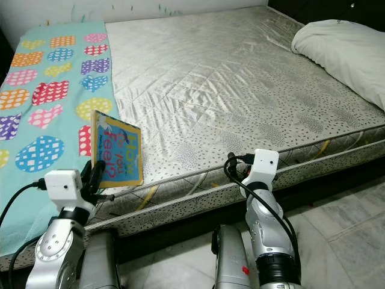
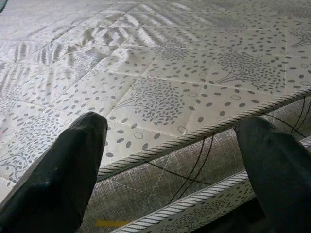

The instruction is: Clean up the room

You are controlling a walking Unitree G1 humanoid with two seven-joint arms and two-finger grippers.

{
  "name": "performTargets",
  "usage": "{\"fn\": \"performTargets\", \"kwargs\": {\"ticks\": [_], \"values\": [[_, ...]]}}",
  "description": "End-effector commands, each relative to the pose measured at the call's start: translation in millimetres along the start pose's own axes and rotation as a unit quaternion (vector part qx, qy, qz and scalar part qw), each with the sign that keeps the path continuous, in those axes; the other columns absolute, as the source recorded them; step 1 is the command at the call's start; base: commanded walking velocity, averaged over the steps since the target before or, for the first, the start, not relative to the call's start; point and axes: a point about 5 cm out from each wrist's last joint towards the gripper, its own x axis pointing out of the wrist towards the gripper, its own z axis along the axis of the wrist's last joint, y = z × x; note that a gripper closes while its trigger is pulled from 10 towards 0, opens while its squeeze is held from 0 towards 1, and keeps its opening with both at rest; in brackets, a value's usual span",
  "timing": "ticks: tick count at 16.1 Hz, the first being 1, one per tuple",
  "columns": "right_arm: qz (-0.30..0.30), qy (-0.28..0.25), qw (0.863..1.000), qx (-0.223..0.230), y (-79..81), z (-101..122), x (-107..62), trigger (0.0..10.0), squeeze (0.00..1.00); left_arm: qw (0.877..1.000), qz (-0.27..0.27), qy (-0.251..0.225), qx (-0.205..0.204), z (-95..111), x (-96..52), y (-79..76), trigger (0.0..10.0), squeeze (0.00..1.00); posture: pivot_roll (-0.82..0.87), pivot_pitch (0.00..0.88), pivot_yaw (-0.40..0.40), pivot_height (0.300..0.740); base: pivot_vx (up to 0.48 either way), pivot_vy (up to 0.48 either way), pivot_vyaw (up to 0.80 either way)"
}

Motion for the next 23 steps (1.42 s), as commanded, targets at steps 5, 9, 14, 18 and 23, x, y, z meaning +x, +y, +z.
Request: {"fn": "performTargets", "kwargs": {"ticks": [5,9,14,18,23], "values": [[-0.003,-0.016,1.0,0.011,-3.2,7.7,3.5,10.0,0.0,1.0,0.004,-0.013,0.018,3.5,3.9,0.8,0.0,0.0,-0.09,0.0,0.005,0.546,0.0,0.0,0.0],[-0.002,-0.017,1.0,0.021,-3.6,10.1,6.5,10.0,0.0,1.0,0.0,-0.016,0.013,3.8,6.8,-4.3,0.0,0.0,-0.09,0.0,0.006,0.57,0.0,0.0,0.0],[0.003,-0.02,1.0,0.023,1.2,11.3,8.6,10.0,0.0,1.0,-0.005,-0.019,0.017,6.1,12.0,-5.9,0.0,0.0,-0.08,0.0,0.008,0.617,0.0,0.0,0.0],[0.0,-0.024,0.999,0.022,-1.5,14.3,9.7,10.0,0.0,0.999,-0.007,-0.027,0.016,9.4,17.0,-8.1,0.0,0.0,-0.09,0.0,0.009,0.641,0.0,0.0,0.0],[-0.005,-0.029,0.999,0.033,-2.5,17.8,12.6,10.0,0.0,0.999,-0.008,-0.03,0.019,10.8,20.2,-10.0,0.0,0.0,-0.09,0.0,0.01,0.674,0.0,0.0,0.0]]}}
